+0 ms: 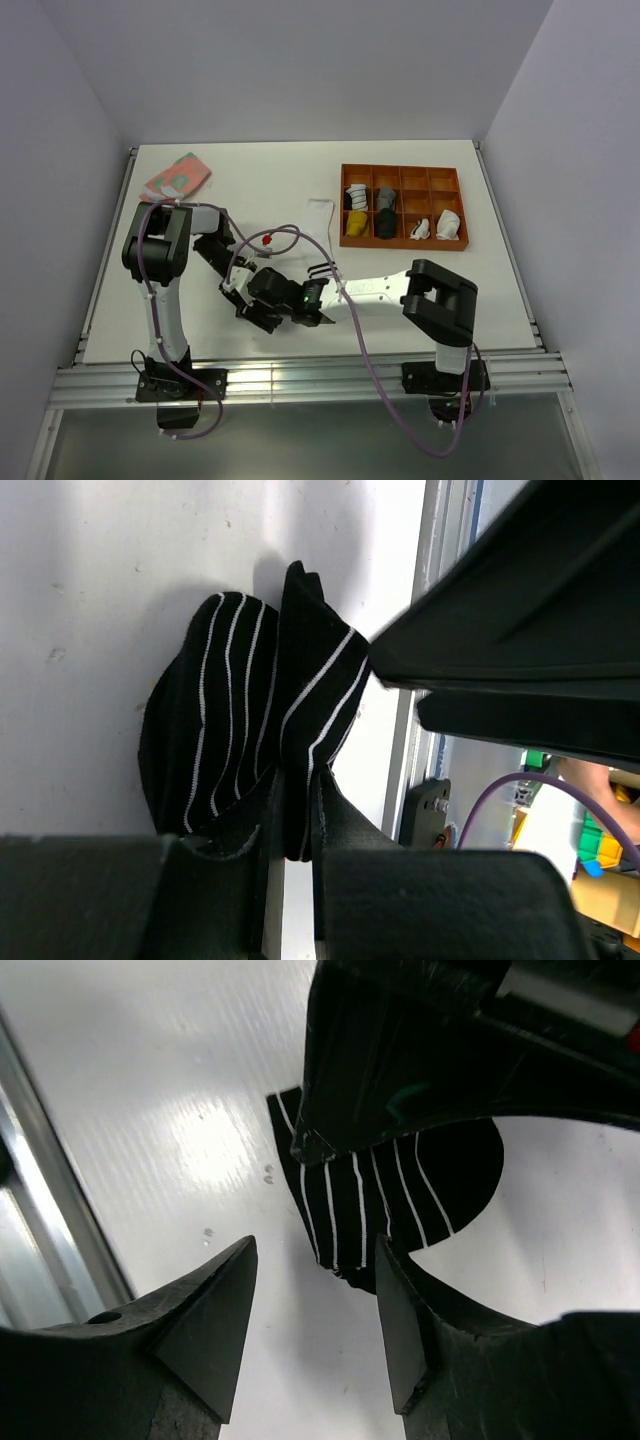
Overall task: Roll the socks
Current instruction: Roll the sock at the center of the board.
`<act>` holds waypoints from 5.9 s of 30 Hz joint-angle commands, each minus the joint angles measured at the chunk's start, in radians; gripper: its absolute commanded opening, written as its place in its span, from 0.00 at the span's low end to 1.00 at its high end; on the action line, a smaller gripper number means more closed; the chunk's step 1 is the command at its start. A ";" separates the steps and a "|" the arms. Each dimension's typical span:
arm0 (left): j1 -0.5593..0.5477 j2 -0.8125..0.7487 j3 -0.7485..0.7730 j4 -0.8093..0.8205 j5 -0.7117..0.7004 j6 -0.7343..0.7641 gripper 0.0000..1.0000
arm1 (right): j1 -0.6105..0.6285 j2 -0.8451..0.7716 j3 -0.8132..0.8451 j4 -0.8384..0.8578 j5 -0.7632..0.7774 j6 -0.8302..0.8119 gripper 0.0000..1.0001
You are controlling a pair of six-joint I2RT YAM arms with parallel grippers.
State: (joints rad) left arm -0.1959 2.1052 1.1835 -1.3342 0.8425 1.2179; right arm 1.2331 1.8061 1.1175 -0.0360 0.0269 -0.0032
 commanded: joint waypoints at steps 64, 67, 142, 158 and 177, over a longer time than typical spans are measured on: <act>0.446 -0.638 -0.154 0.955 0.073 -0.856 0.24 | -0.187 0.232 0.278 -0.379 -0.376 0.098 0.09; 0.449 -0.781 -0.260 1.012 0.087 -0.798 0.30 | -0.225 0.271 0.337 -0.438 -0.435 0.115 0.10; -0.165 -0.610 -0.478 0.776 -0.198 -0.367 0.24 | -0.370 0.400 0.444 -0.515 -0.693 0.273 0.24; -0.165 -0.536 -0.403 0.624 -0.138 -0.322 0.07 | -0.376 0.093 0.125 -0.226 -0.420 0.469 0.58; -0.158 -0.471 -0.326 0.514 -0.109 -0.287 0.02 | -0.397 -0.114 -0.056 -0.239 -0.029 0.595 0.59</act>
State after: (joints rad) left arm -0.3508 1.6104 0.8463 -0.7536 0.7429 0.9047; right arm 0.8436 1.7641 1.0790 -0.2813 -0.0929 0.5625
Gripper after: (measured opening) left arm 0.188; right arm 0.593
